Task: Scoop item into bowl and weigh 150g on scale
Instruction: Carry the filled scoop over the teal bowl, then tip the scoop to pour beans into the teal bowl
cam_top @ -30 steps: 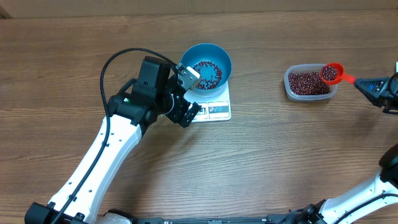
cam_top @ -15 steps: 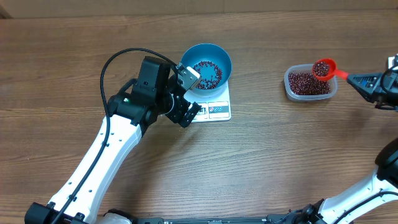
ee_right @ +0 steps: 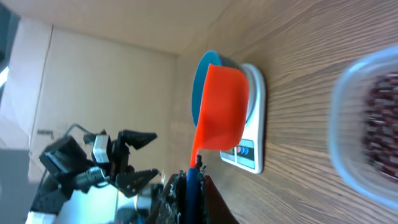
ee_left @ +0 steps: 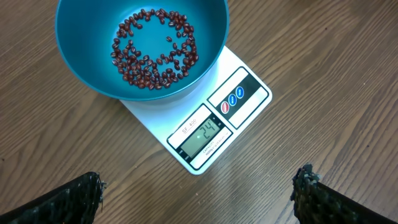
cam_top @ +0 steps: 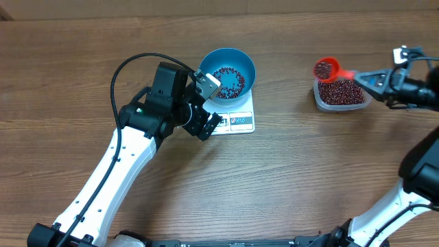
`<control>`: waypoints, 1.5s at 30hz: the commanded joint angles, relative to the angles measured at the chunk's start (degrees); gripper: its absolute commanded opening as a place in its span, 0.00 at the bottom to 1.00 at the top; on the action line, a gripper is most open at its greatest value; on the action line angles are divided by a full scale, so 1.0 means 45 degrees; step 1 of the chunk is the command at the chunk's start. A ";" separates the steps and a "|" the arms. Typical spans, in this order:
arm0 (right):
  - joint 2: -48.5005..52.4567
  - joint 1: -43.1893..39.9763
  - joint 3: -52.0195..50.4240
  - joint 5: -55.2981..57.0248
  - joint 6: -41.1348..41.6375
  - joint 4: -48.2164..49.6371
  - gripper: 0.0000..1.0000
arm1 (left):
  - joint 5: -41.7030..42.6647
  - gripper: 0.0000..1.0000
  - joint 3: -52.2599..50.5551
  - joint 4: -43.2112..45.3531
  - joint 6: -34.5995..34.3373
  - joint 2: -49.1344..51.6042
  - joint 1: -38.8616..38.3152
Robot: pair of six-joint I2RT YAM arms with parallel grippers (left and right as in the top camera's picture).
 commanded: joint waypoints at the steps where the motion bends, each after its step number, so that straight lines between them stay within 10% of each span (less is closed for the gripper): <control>1: 0.0063 0.1093 -0.0044 -0.0442 -0.0117 0.0233 0.04 | -0.0068 0.99 0.0267 0.0049 0.0049 -0.0029 0.0029; 21: 0.0058 0.6465 -0.0010 0.1297 0.7218 0.7091 0.04 | -0.0068 1.00 0.0267 0.0049 0.0049 -0.0029 0.0029; 45: -0.0520 1.0394 0.4779 1.2575 0.8738 0.5493 0.04 | -0.0068 1.00 0.0267 0.0049 0.0049 -0.0029 0.0029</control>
